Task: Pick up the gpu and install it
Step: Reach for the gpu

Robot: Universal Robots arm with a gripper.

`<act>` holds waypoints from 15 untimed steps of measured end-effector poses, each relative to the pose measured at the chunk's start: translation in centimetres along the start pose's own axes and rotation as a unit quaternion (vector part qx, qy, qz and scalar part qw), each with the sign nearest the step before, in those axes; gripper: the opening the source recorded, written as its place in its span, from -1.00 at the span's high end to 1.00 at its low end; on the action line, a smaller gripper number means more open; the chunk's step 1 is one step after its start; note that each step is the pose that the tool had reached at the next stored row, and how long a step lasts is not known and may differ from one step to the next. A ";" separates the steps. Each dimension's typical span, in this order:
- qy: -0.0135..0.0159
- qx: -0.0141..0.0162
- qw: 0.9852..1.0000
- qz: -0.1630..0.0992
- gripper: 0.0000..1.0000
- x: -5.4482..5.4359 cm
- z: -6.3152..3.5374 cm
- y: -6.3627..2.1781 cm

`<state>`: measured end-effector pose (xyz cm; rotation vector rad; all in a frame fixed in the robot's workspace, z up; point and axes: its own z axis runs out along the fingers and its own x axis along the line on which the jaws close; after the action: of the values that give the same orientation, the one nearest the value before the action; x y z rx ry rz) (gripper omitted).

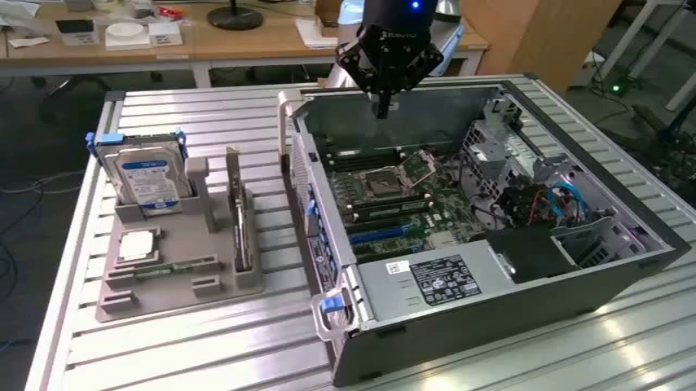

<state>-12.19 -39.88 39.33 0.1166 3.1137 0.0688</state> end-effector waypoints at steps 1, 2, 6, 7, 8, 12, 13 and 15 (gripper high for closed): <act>0.000 0.000 1.000 0.000 0.80 0.0 0.00 0.00; 0.000 0.000 1.000 0.000 0.80 0.0 0.00 0.00; 0.000 0.000 1.000 0.000 0.80 0.1 0.00 0.00; 0.000 0.000 1.000 0.000 0.80 0.1 -0.01 -0.01; 0.000 0.000 1.000 0.000 0.80 0.2 -0.01 -0.02; 0.000 0.000 1.000 0.000 0.80 0.8 -0.02 -0.06; 0.000 0.000 1.000 0.000 0.80 0.9 -0.02 -0.07; 0.000 0.000 1.000 0.000 0.80 1.2 -0.03 -0.09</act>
<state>-13.36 -39.89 39.33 0.1165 3.1137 0.0688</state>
